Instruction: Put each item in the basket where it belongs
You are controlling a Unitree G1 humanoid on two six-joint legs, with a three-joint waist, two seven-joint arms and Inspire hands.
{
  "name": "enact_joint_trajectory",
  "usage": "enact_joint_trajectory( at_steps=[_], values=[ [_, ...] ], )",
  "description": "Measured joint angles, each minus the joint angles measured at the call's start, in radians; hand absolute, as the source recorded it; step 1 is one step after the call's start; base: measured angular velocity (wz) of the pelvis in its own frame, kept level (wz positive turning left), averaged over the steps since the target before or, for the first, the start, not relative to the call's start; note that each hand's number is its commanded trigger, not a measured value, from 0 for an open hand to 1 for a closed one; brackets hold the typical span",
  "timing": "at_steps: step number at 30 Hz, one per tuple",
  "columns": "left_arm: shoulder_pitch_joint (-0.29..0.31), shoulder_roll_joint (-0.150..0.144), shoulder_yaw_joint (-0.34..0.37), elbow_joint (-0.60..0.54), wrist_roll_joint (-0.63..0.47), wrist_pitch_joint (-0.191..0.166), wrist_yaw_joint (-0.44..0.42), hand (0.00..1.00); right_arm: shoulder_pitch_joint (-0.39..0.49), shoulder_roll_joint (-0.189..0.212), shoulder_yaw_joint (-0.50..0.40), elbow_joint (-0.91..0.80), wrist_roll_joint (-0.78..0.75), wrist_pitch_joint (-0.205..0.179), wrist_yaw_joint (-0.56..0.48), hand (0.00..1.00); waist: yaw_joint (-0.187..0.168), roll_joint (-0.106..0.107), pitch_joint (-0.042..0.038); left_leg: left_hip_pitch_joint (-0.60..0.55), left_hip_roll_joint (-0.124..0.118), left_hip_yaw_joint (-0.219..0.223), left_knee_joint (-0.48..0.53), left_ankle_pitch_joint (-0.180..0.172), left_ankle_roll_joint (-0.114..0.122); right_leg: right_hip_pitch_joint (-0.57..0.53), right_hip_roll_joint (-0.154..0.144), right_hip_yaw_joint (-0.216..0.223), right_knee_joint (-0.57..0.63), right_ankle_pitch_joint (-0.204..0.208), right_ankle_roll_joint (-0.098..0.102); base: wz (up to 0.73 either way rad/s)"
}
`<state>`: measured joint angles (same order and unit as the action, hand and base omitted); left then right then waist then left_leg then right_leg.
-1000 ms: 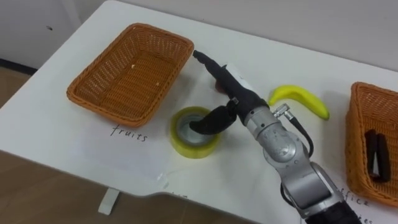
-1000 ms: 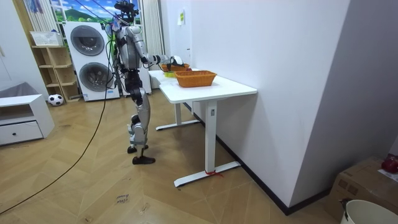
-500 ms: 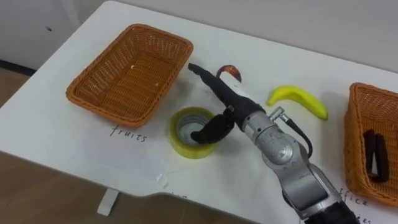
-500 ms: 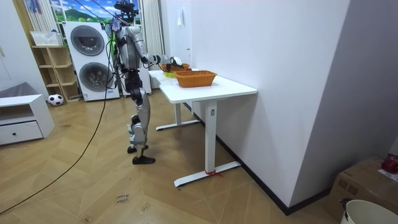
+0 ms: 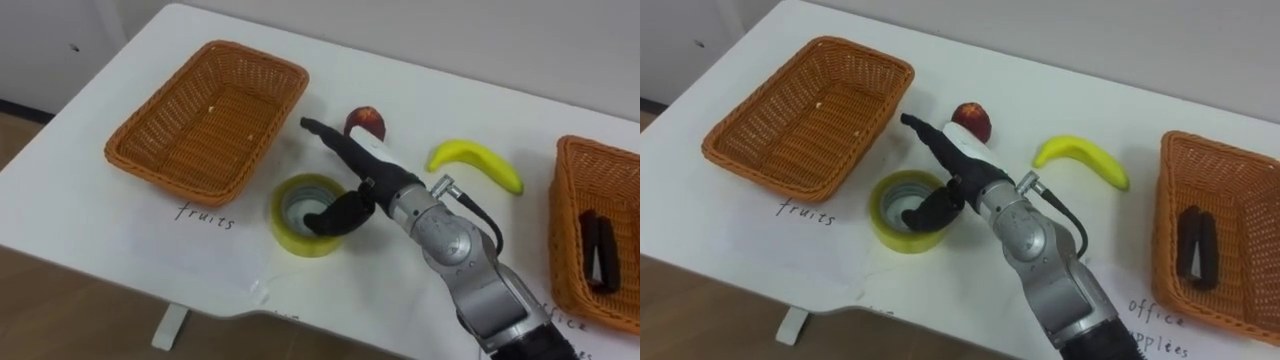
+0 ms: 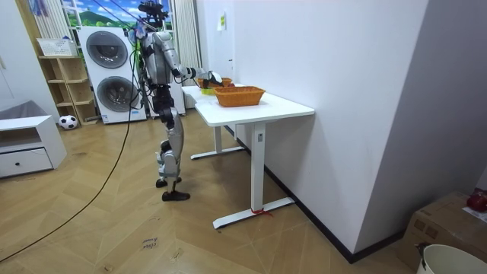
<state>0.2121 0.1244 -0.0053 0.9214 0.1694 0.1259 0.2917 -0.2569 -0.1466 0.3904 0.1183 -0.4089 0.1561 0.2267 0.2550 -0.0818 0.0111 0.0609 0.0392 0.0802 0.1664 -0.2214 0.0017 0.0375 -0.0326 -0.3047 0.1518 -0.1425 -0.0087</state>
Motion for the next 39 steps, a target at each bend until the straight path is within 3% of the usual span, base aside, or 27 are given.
enact_joint_trajectory(
  at_steps=[8,13,21,31,39],
  values=[
    [-0.005,0.000,0.003,0.000,-0.001,0.004,0.003,0.00,0.000,0.000,-0.005,0.000,-0.033,0.020,0.018,0.00,-0.001,0.000,0.0002,-0.001,0.000,0.000,0.000,0.000,0.000,0.001,0.001,-0.003,0.002,0.000,0.000,0.00],
    [-0.006,0.001,0.002,0.000,-0.001,0.008,0.007,0.00,0.000,0.000,-0.009,0.000,-0.031,0.021,0.038,0.00,-0.001,-0.008,-0.0038,0.000,0.000,-0.001,-0.004,0.000,0.000,-0.001,0.007,-0.004,0.002,0.000,0.000,0.00],
    [-0.013,0.011,0.002,0.002,-0.002,0.009,0.010,0.00,-0.020,-0.006,-0.032,0.067,0.021,0.019,0.062,0.00,-0.003,-0.023,0.0013,0.004,0.000,-0.002,-0.005,0.000,0.000,0.007,0.006,-0.013,0.000,0.000,0.000,0.00],
    [-0.019,0.014,0.006,0.007,-0.001,0.035,0.003,0.00,-0.027,-0.007,-0.053,0.080,0.055,0.021,0.140,0.00,-0.001,-0.041,0.0043,0.004,0.001,0.000,-0.007,0.000,0.000,0.007,0.009,-0.009,-0.001,0.000,0.000,0.00],
    [-0.020,0.015,0.023,0.006,-0.001,0.058,0.000,0.00,-0.040,-0.007,-0.061,0.079,0.051,0.064,0.216,0.00,-0.001,-0.046,0.0040,0.009,0.001,-0.007,-0.007,-0.001,0.000,0.014,0.009,-0.011,-0.002,0.000,0.000,0.00]
  ],
)
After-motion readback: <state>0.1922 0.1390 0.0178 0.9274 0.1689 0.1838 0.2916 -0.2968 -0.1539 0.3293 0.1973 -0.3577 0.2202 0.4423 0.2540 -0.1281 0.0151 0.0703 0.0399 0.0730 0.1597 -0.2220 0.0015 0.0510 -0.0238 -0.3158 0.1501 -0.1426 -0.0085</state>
